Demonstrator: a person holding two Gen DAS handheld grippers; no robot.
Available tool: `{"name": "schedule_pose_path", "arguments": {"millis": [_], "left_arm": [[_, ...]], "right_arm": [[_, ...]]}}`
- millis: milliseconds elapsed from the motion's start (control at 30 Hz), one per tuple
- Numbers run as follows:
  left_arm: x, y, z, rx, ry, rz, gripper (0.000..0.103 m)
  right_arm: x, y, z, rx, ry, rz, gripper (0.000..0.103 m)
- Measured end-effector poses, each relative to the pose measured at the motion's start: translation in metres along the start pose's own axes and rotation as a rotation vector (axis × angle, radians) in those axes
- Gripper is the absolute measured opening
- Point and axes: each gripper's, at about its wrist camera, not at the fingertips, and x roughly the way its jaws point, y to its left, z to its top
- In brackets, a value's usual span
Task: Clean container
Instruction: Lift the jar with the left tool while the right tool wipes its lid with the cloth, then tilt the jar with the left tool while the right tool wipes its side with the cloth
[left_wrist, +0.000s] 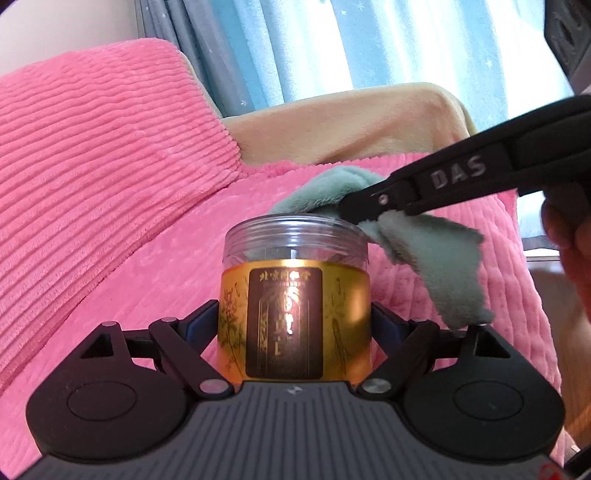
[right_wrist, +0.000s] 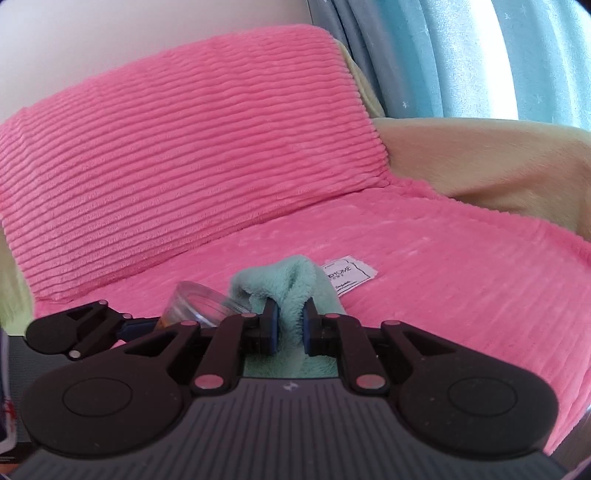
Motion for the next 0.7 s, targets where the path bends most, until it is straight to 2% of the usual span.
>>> {"name": "schedule_pose_path", "arguments": {"millis": [100,267,700], "left_arm": [[0.002,-0.001,0.002,-0.022,-0.004,-0.008,0.092],[0.006,-0.001,0.002,-0.010,0.022,0.001,0.095],[0.011,0.000,-0.004,-0.004,0.046,-0.010,0.095]], "right_arm": [[0.000,-0.003,0.000,0.006,-0.003,-0.001,0.010],[0.000,-0.008,-0.001,0.015,-0.008,-0.004,0.010],[0.001,-0.015,0.000,0.042,0.001,-0.021,0.011]]}}
